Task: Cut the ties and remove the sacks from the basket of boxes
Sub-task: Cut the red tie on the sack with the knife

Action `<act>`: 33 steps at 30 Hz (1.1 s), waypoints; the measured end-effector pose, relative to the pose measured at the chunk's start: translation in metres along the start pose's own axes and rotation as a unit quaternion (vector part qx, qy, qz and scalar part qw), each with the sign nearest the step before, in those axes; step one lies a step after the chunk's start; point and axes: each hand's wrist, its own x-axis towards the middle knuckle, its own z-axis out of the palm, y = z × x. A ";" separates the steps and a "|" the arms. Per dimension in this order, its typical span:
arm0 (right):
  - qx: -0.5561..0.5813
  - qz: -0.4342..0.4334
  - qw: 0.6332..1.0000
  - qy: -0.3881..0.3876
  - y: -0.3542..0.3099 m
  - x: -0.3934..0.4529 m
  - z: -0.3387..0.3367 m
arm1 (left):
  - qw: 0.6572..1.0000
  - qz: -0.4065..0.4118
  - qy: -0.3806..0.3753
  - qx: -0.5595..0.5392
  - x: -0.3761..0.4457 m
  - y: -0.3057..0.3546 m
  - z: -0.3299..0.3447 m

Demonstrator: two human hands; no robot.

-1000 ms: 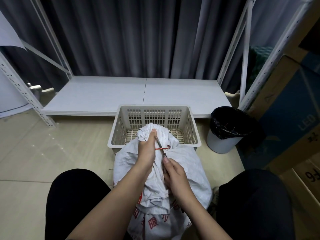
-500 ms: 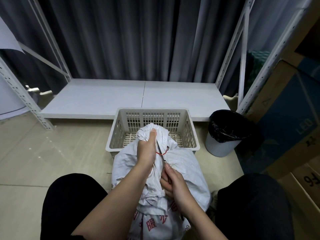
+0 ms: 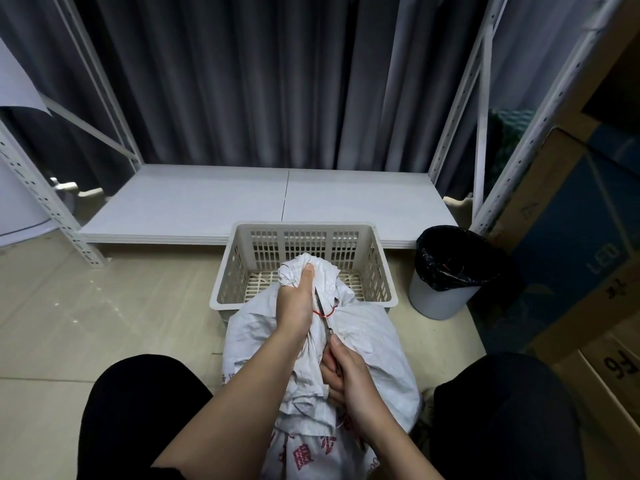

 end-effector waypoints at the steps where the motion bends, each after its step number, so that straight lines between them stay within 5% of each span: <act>1: -0.001 -0.001 1.000 0.001 -0.001 0.000 0.000 | 1.000 -0.002 -0.001 0.003 0.000 0.000 0.000; 9: -0.069 -0.037 0.995 0.068 0.000 0.010 0.002 | 0.999 -0.002 0.022 0.038 0.001 0.002 -0.002; 22: -0.032 -0.020 0.999 0.034 -0.005 0.005 0.005 | 0.994 0.020 0.032 0.103 -0.003 0.010 0.001; 27: 0.029 -0.044 0.998 0.037 -0.016 -0.007 -0.016 | 0.988 -0.009 0.145 0.058 0.019 0.019 -0.030; 33: -0.025 -0.047 0.998 0.039 -0.032 0.010 -0.015 | 0.994 -0.012 0.067 0.082 0.020 0.012 -0.023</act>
